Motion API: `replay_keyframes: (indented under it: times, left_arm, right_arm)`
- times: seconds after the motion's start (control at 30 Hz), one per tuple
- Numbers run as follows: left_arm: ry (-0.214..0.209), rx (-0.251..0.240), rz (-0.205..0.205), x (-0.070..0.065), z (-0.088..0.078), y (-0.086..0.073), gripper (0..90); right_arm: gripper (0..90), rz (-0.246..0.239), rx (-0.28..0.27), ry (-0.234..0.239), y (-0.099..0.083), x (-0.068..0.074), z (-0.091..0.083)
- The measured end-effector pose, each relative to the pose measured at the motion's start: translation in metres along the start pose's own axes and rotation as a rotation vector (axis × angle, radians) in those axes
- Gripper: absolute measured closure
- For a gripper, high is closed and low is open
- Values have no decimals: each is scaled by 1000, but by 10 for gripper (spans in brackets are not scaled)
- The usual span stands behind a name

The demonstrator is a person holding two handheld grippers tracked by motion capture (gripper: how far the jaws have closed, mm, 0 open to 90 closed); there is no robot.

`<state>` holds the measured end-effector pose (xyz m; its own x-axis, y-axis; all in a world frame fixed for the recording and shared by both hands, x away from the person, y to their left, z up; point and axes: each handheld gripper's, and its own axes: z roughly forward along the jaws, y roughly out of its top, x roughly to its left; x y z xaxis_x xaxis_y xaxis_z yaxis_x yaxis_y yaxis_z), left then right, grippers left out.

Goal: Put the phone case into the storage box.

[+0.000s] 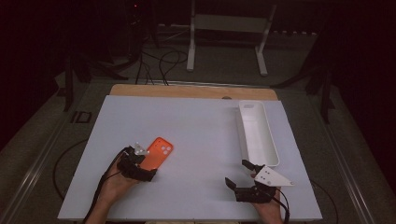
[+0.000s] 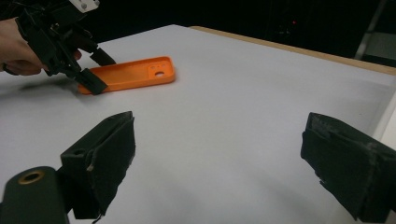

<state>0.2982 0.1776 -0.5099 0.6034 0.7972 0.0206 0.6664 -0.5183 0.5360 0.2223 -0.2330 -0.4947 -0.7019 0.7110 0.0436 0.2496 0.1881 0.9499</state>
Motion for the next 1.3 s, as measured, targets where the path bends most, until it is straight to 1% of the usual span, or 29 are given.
replay_keyframes:
  times: [0.13,0.2,0.27,0.3,0.67,0.9,1.07,1.2,1.3]
  left_arm:
    - [8,-18,-7,0,-3,1,163]
    - [18,-25,-2,0,-6,2,163]
    - [14,-36,-3,-1,-8,3,163]
    - [24,-42,-5,-1,-9,4,163]
    - [27,-91,2,-6,-18,12,164]
    - [23,-125,7,-11,-22,17,163]
    - [19,-145,13,-13,-24,21,163]
    - [16,-164,12,-14,-25,23,163]
    - [12,-179,11,-14,-27,23,163]
  right_arm:
    - [100,0,0,0,0,0,0]
    - [100,-1,1,1,0,0,0]
    - [99,-1,1,1,0,0,0]
    - [100,-1,1,1,0,0,0]
    - [100,2,0,5,1,1,2]
    - [99,31,-9,11,2,-1,5]
    - [99,45,5,14,4,-1,10]
    - [99,55,-2,29,8,0,10]
    - [99,56,-8,31,13,1,11]
